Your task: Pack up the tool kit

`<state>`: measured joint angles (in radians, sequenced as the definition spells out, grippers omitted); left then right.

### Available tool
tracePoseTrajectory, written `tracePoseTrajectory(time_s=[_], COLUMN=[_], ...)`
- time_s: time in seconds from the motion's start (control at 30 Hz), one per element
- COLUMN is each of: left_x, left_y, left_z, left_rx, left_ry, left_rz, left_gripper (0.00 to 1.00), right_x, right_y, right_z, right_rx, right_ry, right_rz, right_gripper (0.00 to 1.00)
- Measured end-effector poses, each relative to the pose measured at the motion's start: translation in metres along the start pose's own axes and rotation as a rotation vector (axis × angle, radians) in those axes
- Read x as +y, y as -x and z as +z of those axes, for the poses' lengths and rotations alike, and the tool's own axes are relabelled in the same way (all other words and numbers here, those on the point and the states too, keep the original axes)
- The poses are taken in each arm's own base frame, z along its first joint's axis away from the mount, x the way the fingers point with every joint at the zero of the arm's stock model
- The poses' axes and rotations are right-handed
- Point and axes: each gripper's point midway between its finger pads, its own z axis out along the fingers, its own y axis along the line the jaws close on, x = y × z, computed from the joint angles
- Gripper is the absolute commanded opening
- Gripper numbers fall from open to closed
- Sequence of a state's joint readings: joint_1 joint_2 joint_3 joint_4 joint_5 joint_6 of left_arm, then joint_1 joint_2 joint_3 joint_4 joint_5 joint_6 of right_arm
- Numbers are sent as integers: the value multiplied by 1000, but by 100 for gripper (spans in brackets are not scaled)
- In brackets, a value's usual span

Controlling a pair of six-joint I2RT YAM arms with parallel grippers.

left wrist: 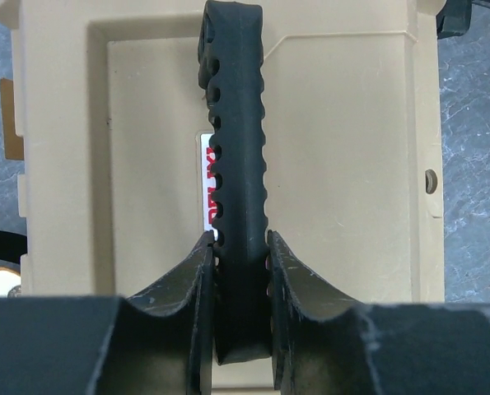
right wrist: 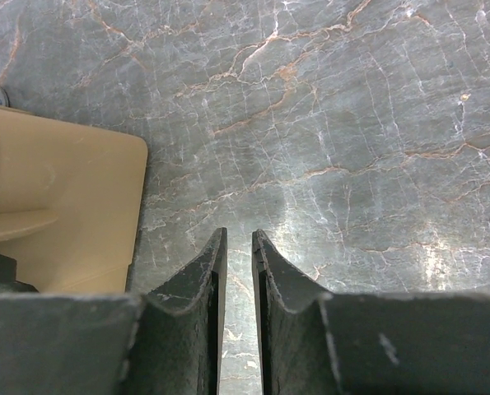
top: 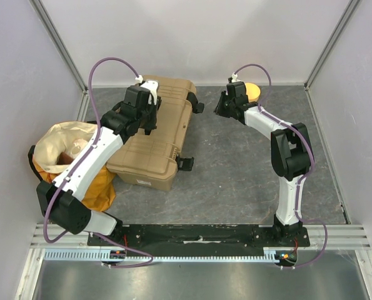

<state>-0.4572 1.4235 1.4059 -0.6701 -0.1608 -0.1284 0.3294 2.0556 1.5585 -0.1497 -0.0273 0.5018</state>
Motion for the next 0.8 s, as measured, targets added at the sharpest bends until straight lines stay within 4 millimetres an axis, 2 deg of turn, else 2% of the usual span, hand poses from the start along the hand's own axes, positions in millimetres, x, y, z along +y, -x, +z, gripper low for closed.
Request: tracePoseTrajectory(time_s=[0.23, 0.5, 0.53, 0.7, 0.8], left_x=[-7, -43, -47, -61, -64], left_y=[-2, 4, 5, 7, 5], left_z=[1, 7, 8, 9, 10], left_rx=[-2, -29, -30, -34, -29], left_ry=[35, 6, -2, -22, -32], left_rz=[45, 80, 85, 93, 85], left_gripper=[4, 2, 4, 41, 52], right_x=[-1, -3, -3, -10, -11], right_y=[-1, 6, 5, 3, 2], right_z=[-4, -15, -16, -19, -19], right_rx=[2, -15, -16, -6, -1], right_ry=[-6, -26, -28, -53, -61], right_rz=[0, -5, -6, -22, -27], right_gripper=[23, 22, 22, 22, 22])
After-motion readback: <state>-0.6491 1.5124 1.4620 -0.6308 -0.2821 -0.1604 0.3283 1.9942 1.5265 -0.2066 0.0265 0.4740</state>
